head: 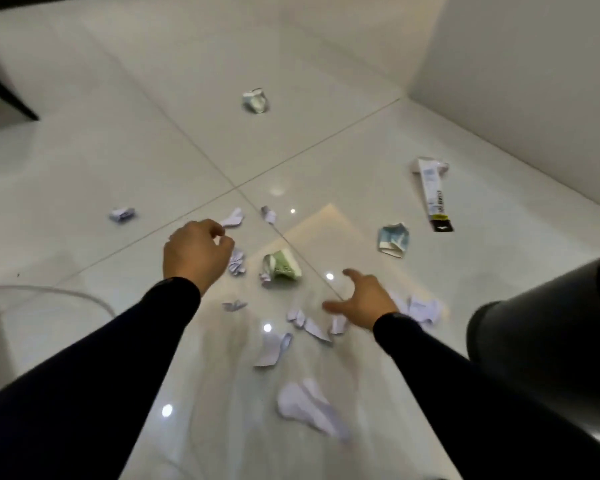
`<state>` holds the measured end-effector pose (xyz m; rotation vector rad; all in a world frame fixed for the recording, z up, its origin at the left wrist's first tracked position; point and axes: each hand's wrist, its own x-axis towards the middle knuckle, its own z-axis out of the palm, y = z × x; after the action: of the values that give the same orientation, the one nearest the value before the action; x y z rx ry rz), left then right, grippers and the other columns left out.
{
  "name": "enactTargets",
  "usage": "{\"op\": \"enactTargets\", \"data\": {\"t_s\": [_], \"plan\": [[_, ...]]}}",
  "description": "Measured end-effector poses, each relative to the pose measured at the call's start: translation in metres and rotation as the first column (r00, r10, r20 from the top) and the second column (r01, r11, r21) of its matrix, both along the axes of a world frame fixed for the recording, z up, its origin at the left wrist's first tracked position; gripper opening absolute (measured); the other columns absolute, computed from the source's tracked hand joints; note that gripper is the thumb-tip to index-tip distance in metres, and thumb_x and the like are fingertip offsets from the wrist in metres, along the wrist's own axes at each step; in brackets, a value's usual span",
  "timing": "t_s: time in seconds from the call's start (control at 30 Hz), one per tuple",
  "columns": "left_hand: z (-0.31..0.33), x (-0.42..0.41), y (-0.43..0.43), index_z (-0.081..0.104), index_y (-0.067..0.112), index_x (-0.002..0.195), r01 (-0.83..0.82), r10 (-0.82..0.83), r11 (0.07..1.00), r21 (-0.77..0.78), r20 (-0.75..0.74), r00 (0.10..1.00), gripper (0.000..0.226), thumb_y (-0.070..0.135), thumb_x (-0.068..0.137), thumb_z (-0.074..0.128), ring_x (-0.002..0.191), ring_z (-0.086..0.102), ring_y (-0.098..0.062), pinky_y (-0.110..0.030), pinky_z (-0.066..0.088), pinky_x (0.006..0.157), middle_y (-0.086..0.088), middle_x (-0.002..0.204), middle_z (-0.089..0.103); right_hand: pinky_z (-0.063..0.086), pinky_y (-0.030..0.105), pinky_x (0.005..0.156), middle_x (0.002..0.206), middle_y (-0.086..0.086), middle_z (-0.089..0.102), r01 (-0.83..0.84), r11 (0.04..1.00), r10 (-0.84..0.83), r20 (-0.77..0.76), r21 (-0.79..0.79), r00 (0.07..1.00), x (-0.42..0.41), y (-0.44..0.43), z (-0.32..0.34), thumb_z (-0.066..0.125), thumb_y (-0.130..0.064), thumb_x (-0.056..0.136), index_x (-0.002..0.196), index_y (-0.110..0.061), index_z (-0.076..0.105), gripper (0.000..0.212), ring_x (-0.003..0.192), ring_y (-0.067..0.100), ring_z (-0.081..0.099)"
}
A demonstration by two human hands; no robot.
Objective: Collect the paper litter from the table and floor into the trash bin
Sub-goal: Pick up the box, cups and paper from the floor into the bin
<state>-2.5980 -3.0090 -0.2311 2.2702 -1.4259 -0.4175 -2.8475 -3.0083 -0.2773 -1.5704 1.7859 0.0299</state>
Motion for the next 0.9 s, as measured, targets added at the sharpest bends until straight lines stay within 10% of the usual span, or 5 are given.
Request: {"op": "enactTargets", "data": {"t_s": [0.17,0.3,0.53,0.77,0.9], "plan": [[-0.042,0.049,0.019,0.066,0.014,0.109,-0.219,0.202,0.971,0.098,0.161,0.966,0.030,0.022,0.083,0.054,0.112,0.052,-0.038,-0.044,0.041,0.094,-0.016,0.118,0.063,0.033,0.046,0.105,0.151,0.011,0.015,-0.273,0.945,0.302,-0.159,0.180,0.940,0.047,0.038,-0.069,0.055,-0.083,0.054,0.147,-0.039,0.012,0.112,0.137,0.034,0.021],[-0.066,0.102,0.053,0.057,0.014,0.120,-0.550,0.538,0.808,0.209,0.119,0.835,0.040,0.028,0.082,0.058,0.120,0.043,-0.042,-0.049,0.037,0.099,-0.024,0.127,0.052,0.031,0.047,0.097,0.143,0.008,0.020,-0.291,0.956,0.289,-0.219,0.023,0.932,0.091,0.051,-0.095,0.033,-0.095,0.041,0.144,-0.041,0.013,0.118,0.129,0.030,0.024],[-0.122,0.090,0.111,0.036,0.031,0.140,-0.164,0.168,0.744,0.647,0.056,0.984,0.079,0.056,0.072,0.067,0.131,0.029,-0.038,-0.042,0.031,0.108,-0.017,0.144,0.028,0.040,0.029,0.086,0.129,0.010,0.040,-0.508,0.846,0.463,-0.251,-0.161,0.850,0.116,0.031,-0.119,0.045,-0.030,0.090,0.125,-0.019,0.047,0.037,0.115,0.026,0.040],[-0.140,0.092,0.126,0.061,0.009,0.114,-0.342,0.385,0.831,0.438,-0.009,0.923,0.037,-0.003,0.082,0.047,0.100,0.050,-0.032,-0.033,0.043,0.088,-0.018,0.119,0.045,0.027,0.010,0.071,0.102,0.016,0.058,-0.139,0.874,0.287,0.263,-0.466,0.921,0.118,-0.006,-0.083,0.054,0.003,0.084,0.091,-0.001,0.064,0.012,0.087,0.024,0.055],[-0.140,0.080,0.111,0.065,0.005,0.109,-0.424,0.453,0.878,0.220,-0.098,0.886,0.036,-0.008,0.080,0.047,0.096,0.059,-0.034,-0.029,0.041,0.089,-0.020,0.117,0.053,0.031,0.013,0.079,0.117,0.018,0.052,0.046,0.847,0.129,0.288,-0.530,0.949,0.117,-0.055,-0.068,0.052,0.003,0.084,0.105,0.000,0.062,0.023,0.101,0.032,0.055]]}}
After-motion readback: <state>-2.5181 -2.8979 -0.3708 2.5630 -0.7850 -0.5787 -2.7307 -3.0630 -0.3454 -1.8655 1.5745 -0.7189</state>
